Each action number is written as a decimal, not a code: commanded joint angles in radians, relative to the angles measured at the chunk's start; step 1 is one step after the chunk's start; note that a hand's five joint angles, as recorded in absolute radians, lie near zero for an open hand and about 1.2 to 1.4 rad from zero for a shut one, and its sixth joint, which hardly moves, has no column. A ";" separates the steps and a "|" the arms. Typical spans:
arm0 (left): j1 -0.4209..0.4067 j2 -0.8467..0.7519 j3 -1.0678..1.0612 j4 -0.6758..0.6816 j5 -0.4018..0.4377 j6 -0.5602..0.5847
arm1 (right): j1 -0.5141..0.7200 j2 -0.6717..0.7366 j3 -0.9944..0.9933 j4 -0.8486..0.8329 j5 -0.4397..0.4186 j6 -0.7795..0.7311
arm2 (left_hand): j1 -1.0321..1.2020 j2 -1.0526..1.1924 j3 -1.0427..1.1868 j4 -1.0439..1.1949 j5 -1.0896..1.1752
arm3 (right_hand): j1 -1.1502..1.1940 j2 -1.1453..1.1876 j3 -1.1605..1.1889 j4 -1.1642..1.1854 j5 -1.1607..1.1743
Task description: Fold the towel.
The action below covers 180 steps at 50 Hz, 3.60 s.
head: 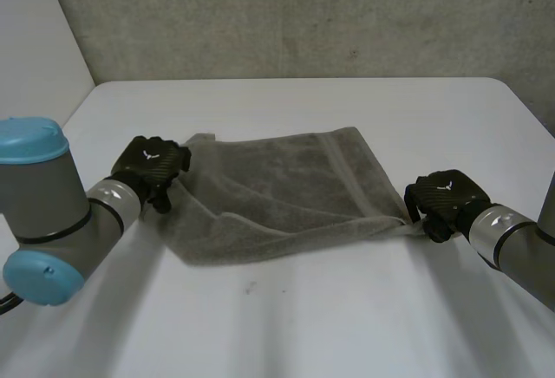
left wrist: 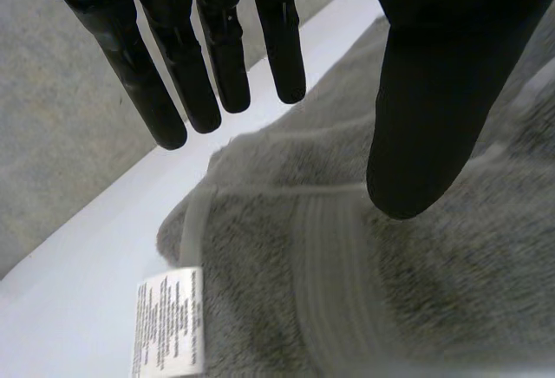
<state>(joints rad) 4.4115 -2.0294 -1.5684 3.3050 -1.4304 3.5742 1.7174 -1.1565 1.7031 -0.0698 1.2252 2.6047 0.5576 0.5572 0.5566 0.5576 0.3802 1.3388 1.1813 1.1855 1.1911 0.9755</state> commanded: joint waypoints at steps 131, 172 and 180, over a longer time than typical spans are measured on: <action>-0.109 -0.081 0.769 -0.358 -0.177 -0.311 | 0.061 -0.114 -0.512 0.039 0.036 0.210 | 0.836 0.837 0.837 0.836 0.839 | 0.058 0.215 0.211 0.205 0.246; -0.093 0.201 -0.249 0.071 -0.151 -0.083 | -0.163 -0.109 0.105 0.108 -0.049 0.144 | 0.727 0.728 0.729 0.727 0.730 | -0.602 -0.444 -0.449 -0.454 -0.413; -0.087 0.207 -0.259 0.073 -0.148 -0.084 | -0.188 -0.149 0.165 0.102 -0.056 0.144 | 0.722 0.722 0.723 0.722 0.724 | -0.608 -0.450 -0.455 -0.460 -0.419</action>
<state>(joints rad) 4.3216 -1.8236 -1.8225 3.3772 -1.5795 3.4908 1.5464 -1.2744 1.8242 0.0366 1.1751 2.7542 1.1294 1.1248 1.1250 1.1250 0.9528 0.7498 0.7064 0.6800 0.6743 0.5051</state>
